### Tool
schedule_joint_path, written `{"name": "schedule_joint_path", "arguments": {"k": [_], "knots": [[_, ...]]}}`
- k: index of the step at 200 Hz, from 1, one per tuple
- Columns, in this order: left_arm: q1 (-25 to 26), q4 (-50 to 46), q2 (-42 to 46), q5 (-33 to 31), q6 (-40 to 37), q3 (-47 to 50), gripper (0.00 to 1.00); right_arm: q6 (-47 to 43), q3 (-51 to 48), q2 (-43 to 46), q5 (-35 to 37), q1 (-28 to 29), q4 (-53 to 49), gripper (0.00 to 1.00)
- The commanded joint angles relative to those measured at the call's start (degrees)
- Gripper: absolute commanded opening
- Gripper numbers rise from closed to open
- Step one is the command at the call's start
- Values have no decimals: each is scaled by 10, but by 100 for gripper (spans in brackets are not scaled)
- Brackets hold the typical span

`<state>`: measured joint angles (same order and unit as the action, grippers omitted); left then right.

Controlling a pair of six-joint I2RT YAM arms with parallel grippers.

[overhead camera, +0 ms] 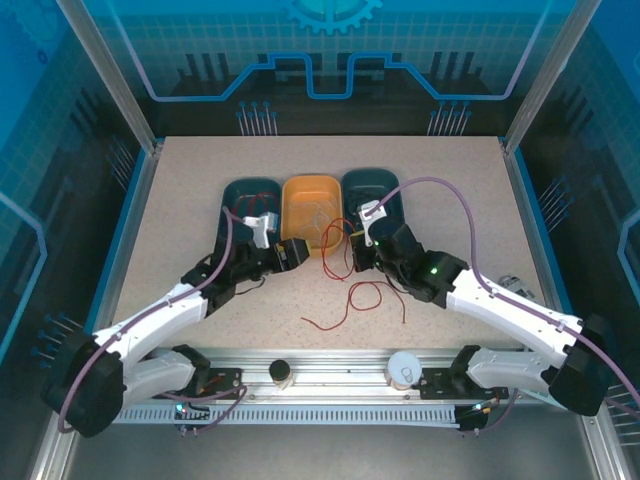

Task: Untangle the cables

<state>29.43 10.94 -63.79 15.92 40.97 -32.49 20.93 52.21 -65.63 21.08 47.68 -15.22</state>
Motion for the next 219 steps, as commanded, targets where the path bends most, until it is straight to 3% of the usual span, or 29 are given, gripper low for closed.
{"name": "schedule_joint_path", "arguments": {"k": [1, 68, 82, 138, 162, 168, 177, 194, 219], "knots": [[23, 68, -26, 48, -17, -30, 70, 3, -6, 11, -15, 7, 25, 0], [36, 81, -83, 17, -27, -72, 60, 10, -15, 11, -28, 7, 35, 0], [35, 80, -84, 5, -30, -77, 48, 11, -15, 11, -30, 7, 37, 0], [36, 66, -91, -5, -49, -97, 20, 14, -15, 9, -39, 7, 42, 0], [37, 64, -91, 1, -53, -96, 0, 17, -15, 9, -36, 7, 41, 0], [36, 63, -89, 0, -53, -97, 0, 17, -15, 9, -35, 7, 41, 0], [37, 60, -83, 0, -55, -96, 0, 18, -15, 9, -34, 6, 40, 12], [36, 59, -69, -1, -55, -97, 0, 22, -15, 13, -40, 2, 41, 49], [35, 50, -46, 2, -75, -100, 0, 28, -32, 25, -57, -9, 43, 63]]}}
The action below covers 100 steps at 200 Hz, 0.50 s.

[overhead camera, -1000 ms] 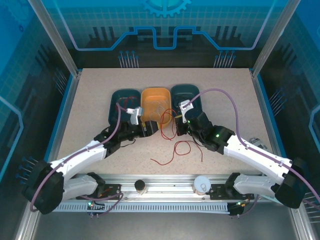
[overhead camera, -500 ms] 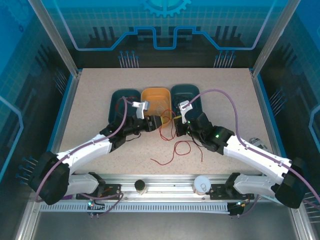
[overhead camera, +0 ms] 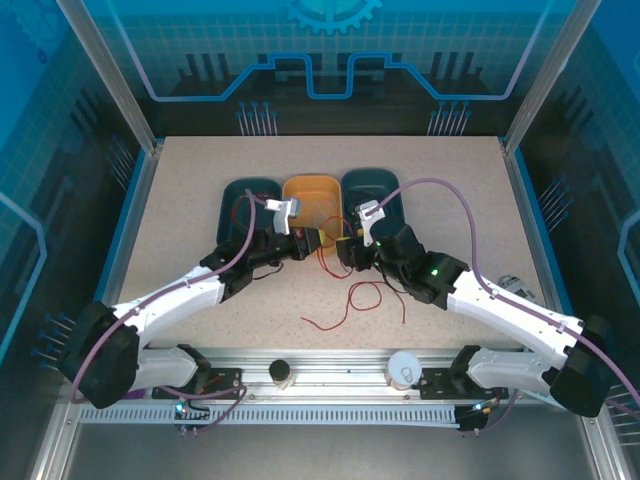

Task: Untangle the cables

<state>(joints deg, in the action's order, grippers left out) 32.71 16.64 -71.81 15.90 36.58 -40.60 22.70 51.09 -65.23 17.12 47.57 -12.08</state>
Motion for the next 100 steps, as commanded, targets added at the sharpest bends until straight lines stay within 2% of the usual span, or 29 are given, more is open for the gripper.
{"name": "schedule_joint_path", "arguments": {"k": [1, 62, 81, 100], "knots": [[3, -8, 35, 2, -33, -19, 0, 10, -21, 21, -18, -9, 12, 63], [-24, -77, 84, -16, -58, -33, 0, 55, -67, 101, -104, -91, 32, 72], [-26, -79, 93, -14, -57, -33, 0, 62, -66, 96, -124, -99, 24, 81], [-26, -72, 96, -8, -51, -34, 0, 69, -59, 74, -144, -96, 27, 84]]}}
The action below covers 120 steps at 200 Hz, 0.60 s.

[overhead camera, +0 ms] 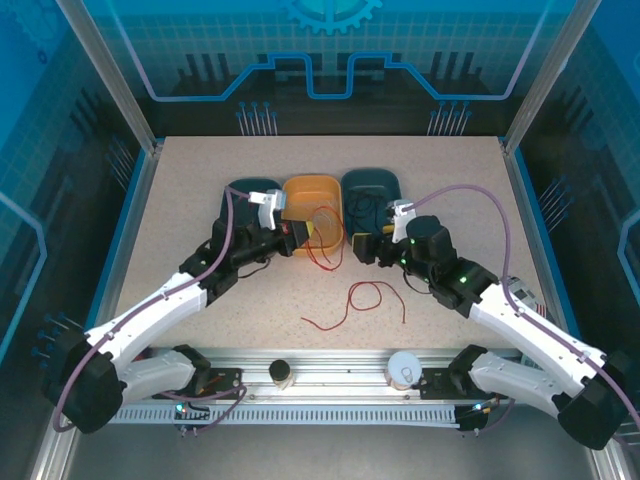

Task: Untangle the cables

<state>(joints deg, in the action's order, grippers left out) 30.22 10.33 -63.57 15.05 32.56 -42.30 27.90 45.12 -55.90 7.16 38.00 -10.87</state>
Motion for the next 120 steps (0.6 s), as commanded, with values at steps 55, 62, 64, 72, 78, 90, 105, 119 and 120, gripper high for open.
{"name": "schedule_joint_path", "arguments": {"k": [55, 62, 64, 72, 78, 90, 105, 119, 120], "knots": [[-1, 3, 17, 8, 2, -18, 0, 20, 39, -106, -13, 41, 14, 88], [-1, 5, 19, 9, 3, -17, 0, 25, 47, -121, -4, 41, 1, 88], [-1, 6, 20, 9, 2, -17, 0, 27, 49, -125, -3, 41, -3, 88], [-1, 7, 24, 8, 2, -18, 0, 32, 65, -142, 10, 41, -22, 88], [-2, 6, 29, 8, 0, -18, 0, 35, 76, -157, 24, 42, -39, 87], [-2, -4, 38, 5, -7, -23, 0, 42, 94, -182, 63, 41, -80, 87], [-3, -25, 50, -3, -21, -31, 0, 50, 113, -205, 113, 41, -125, 87], [-3, -47, 63, -12, -35, -38, 0, 57, 124, -218, 151, 41, -156, 88], [-4, -49, 64, -13, -36, -39, 0, 58, 124, -218, 152, 41, -158, 88]]}}
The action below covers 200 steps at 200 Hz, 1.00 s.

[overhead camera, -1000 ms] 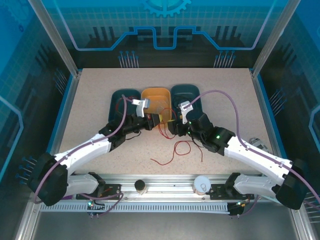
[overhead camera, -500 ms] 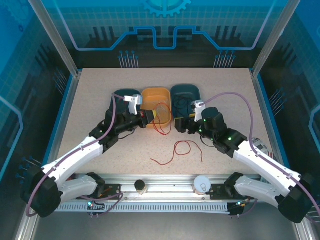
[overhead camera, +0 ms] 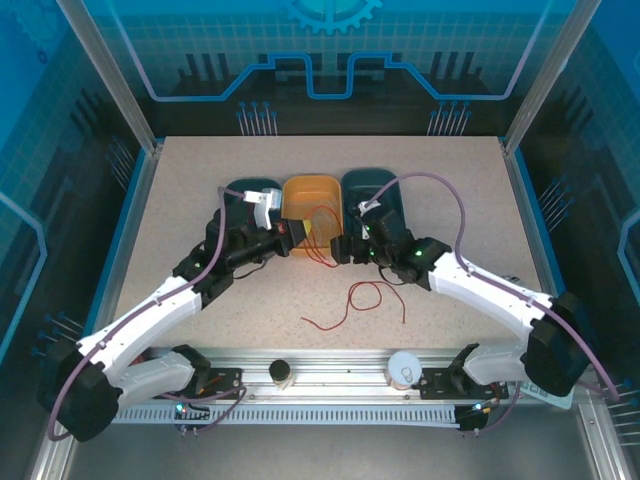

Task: Untangle the cables

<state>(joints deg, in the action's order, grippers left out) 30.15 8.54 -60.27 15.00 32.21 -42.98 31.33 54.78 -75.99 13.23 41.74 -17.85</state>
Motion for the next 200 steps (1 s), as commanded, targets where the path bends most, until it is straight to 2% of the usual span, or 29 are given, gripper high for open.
{"name": "schedule_joint_path", "arguments": {"k": [1, 20, 47, 77, 100, 108, 159, 200], "knots": [[-3, -32, 32, -14, -34, -32, 0, 24, 29, -18, 95, 3, -89, 88], [-4, -63, 53, -43, -55, -39, 0, 28, 37, -21, 131, 0, -117, 88], [-7, -108, 82, -93, -77, -47, 0, 11, 29, -3, 115, -4, -101, 89], [-7, -164, 97, -175, -89, -62, 0, -29, 16, 22, 30, -5, -47, 93], [-14, -177, 110, -227, -89, -68, 0, -67, 3, 50, -54, -5, -3, 100], [-19, -181, 112, -240, -89, -71, 0, -81, 0, 61, -79, -5, 7, 100], [-69, -195, 101, -266, -83, -95, 0, -133, -14, 127, -171, -5, 37, 100], [-109, -188, 86, -268, -84, -112, 0, -122, -23, 150, -132, -7, 34, 100]]}}
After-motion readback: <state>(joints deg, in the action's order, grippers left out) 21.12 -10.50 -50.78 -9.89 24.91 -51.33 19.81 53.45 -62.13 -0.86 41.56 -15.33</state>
